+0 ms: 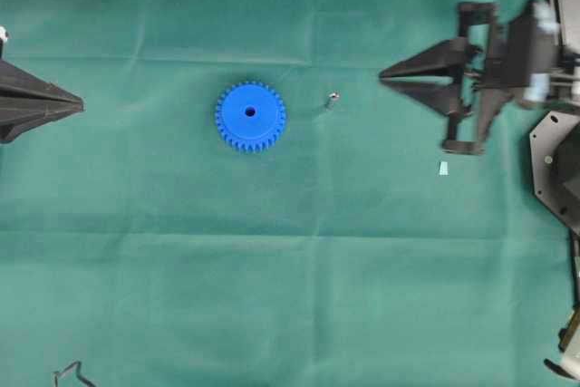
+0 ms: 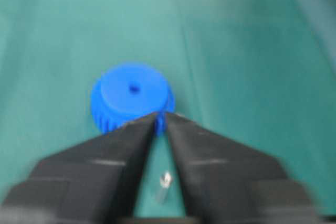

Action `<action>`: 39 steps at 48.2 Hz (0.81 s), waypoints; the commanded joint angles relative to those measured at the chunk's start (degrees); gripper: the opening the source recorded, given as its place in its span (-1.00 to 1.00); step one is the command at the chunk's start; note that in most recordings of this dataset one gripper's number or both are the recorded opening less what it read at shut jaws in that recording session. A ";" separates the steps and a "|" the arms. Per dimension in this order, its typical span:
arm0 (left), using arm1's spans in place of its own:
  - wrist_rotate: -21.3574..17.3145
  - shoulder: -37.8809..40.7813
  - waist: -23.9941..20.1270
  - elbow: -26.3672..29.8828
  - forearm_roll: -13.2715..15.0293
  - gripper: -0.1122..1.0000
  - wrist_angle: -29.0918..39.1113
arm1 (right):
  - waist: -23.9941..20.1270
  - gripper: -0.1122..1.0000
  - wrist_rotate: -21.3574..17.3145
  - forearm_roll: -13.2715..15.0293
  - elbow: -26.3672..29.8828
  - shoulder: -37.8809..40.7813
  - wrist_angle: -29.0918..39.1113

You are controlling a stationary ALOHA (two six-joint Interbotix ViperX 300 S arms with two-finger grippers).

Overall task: Insert the shaft into the center hole of the gear.
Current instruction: 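Move the right gripper left toward the small silver shaft, then close the right gripper on the silver shaft and lift it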

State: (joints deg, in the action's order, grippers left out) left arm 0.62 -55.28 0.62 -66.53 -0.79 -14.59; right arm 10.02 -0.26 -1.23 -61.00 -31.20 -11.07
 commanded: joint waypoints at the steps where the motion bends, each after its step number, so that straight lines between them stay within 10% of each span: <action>1: 0.09 0.53 0.18 1.49 -0.18 -0.80 -0.26 | 0.18 0.12 -0.09 -0.18 2.81 4.57 -0.70; 9: 0.09 0.53 0.09 1.41 -0.18 -0.80 0.18 | 0.35 0.81 -0.09 -0.18 5.01 13.80 -1.58; 39: 0.09 0.62 0.18 1.41 -0.18 -0.80 1.23 | 0.44 0.69 -0.09 -2.81 5.63 27.16 -7.29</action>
State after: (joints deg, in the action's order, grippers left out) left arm 0.62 -55.20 0.62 -66.45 -0.79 -13.10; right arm 10.28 -0.35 -3.87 -56.43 -3.69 -17.67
